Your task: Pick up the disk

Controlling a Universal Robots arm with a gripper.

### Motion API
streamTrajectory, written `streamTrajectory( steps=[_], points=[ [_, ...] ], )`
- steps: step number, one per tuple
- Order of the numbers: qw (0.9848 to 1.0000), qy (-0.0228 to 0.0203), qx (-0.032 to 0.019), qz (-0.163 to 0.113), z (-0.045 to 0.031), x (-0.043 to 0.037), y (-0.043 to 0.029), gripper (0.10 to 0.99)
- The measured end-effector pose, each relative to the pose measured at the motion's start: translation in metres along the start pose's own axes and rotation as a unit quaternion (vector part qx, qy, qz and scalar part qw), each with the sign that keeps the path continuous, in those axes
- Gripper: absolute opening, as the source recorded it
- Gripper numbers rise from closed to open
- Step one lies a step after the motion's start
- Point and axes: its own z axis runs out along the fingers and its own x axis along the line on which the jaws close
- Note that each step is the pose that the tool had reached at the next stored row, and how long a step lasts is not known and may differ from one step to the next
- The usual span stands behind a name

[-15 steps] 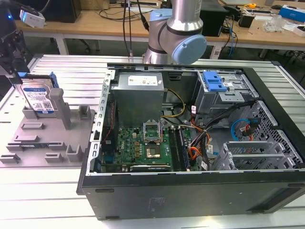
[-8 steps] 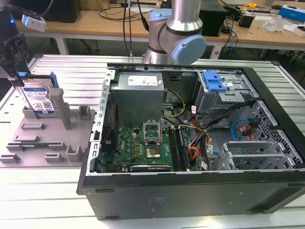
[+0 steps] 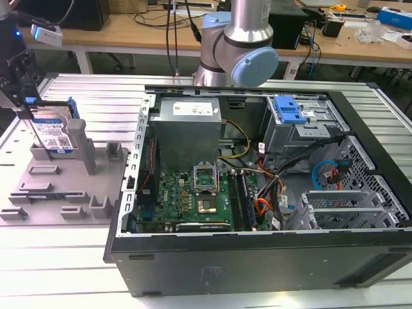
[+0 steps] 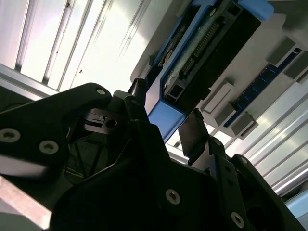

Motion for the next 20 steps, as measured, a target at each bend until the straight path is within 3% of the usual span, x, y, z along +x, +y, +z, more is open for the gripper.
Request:
streamTrajectory(
  steps=[11,17,19,20],
  points=[
    [1.0,0.0013,-0.0002,0.0,0.008,-0.0004,0.0003,0.541],
    [1.0,0.0018,-0.0001,0.0,0.0081,-0.0004,0.0003,0.541],
    [1.0,0.002,0.0,0.0,0.0081,-0.0004,0.0003,0.529],
    [1.0,0.0021,0.0,0.0,0.0081,-0.0004,0.0003,0.455]
  ],
)
